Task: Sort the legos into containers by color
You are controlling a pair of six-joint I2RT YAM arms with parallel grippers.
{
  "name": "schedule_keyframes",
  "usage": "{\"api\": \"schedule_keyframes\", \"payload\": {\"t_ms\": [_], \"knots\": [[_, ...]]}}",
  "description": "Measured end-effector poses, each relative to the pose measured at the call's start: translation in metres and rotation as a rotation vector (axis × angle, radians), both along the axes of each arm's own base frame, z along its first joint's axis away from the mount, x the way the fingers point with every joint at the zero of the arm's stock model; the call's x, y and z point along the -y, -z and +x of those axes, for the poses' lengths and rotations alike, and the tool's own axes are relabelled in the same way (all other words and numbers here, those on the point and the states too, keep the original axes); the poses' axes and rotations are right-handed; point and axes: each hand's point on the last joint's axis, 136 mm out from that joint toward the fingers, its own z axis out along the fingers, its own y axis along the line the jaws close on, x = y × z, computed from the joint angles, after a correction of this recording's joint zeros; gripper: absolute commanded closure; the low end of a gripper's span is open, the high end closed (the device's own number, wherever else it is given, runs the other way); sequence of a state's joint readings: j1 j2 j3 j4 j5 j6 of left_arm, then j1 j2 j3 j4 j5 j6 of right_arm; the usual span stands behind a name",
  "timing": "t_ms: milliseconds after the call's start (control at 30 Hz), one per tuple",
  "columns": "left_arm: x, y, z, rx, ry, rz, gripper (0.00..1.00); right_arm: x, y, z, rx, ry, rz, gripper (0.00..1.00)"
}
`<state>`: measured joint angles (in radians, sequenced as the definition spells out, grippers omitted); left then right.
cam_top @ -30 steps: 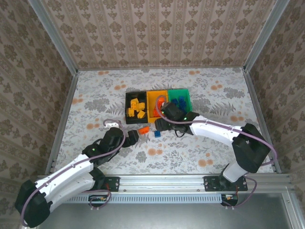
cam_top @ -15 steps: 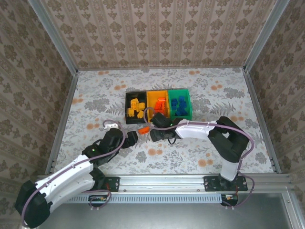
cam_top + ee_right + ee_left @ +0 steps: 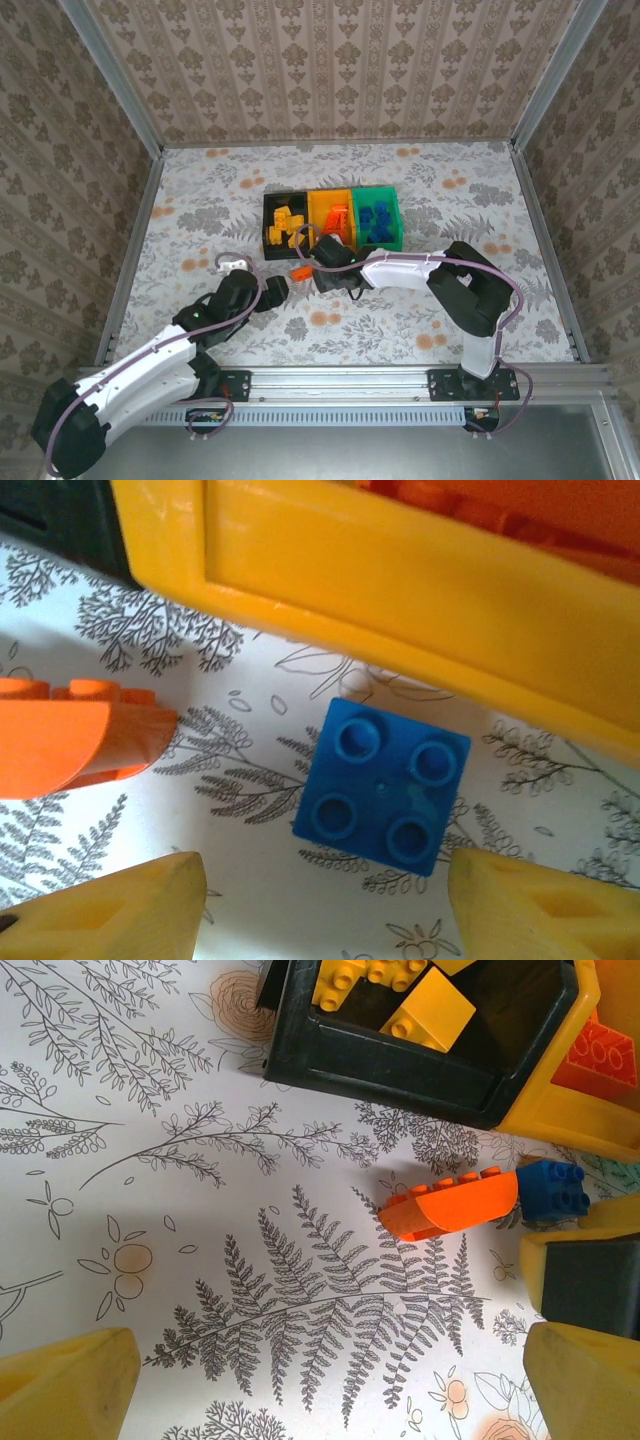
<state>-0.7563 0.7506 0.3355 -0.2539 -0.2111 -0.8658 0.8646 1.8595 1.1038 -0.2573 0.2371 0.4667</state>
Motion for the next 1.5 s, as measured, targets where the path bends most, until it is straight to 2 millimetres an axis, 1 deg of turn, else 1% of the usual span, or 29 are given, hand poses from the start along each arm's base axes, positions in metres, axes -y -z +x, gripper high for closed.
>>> {"api": "schedule_keyframes", "payload": {"t_ms": [167, 300, 467, 567, 667, 800, 867, 900, 1000, 1067, 1133, 1167, 1233, 1300, 1400, 1500], "knots": [[0.000, 0.003, -0.001, -0.008, 0.000, 0.000, 0.00, 0.001, 0.000, 0.011, 0.020, 0.029, -0.010, 0.40], [-0.002, 0.003, -0.001, -0.009, -0.004, 0.001, 0.00, 0.000, 0.008, 0.017, 0.022, 0.046, -0.023, 0.49], [-0.002, 0.003, -0.001, -0.010, -0.004, 0.001, 0.00, -0.003, 0.008, 0.022, 0.040, 0.058, -0.014, 0.63], [-0.002, 0.005, -0.001, -0.011, -0.004, 0.002, 0.00, -0.003, 0.007, 0.023, 0.046, 0.062, -0.011, 0.68], [-0.003, 0.006, -0.002, -0.014, -0.004, 0.005, 0.00, -0.001, 0.006, 0.021, 0.054, 0.063, 0.004, 0.69], [-0.003, 0.007, -0.002, -0.015, -0.004, 0.005, 0.00, 0.017, 0.003, 0.002, 0.037, 0.059, 0.012, 0.70], [-0.002, 0.007, -0.002, -0.017, -0.002, 0.004, 0.00, 0.026, -0.006, -0.007, 0.039, 0.056, 0.026, 0.70], [-0.003, 0.007, -0.002, -0.017, -0.003, 0.003, 0.00, 0.029, -0.014, -0.011, 0.045, 0.055, 0.039, 0.70], [-0.003, 0.007, -0.002, -0.018, -0.006, 0.001, 0.00, 0.035, -0.045, -0.016, 0.088, 0.056, 0.097, 0.69], [-0.003, 0.006, -0.001, -0.015, -0.007, -0.004, 0.00, 0.040, -0.068, -0.013, 0.124, 0.069, 0.142, 0.69], [-0.002, 0.005, 0.000, -0.011, -0.008, -0.009, 0.00, 0.051, -0.088, -0.004, 0.158, 0.101, 0.181, 0.69], [-0.002, 0.004, 0.000, -0.010, -0.008, -0.010, 0.00, 0.058, -0.094, 0.001, 0.166, 0.122, 0.190, 0.69], [-0.001, 0.004, 0.000, -0.009, -0.005, -0.014, 0.00, 0.074, -0.103, 0.017, 0.176, 0.178, 0.199, 0.68], [-0.001, 0.004, 0.000, -0.010, -0.003, -0.017, 0.00, 0.089, -0.107, 0.036, 0.180, 0.237, 0.194, 0.68], [0.000, 0.004, 0.000, -0.012, 0.001, -0.019, 0.00, 0.101, -0.106, 0.068, 0.178, 0.307, 0.180, 0.68], [0.001, 0.004, -0.001, -0.015, 0.005, -0.022, 0.00, 0.107, -0.092, 0.097, 0.156, 0.354, 0.154, 0.66]]}}
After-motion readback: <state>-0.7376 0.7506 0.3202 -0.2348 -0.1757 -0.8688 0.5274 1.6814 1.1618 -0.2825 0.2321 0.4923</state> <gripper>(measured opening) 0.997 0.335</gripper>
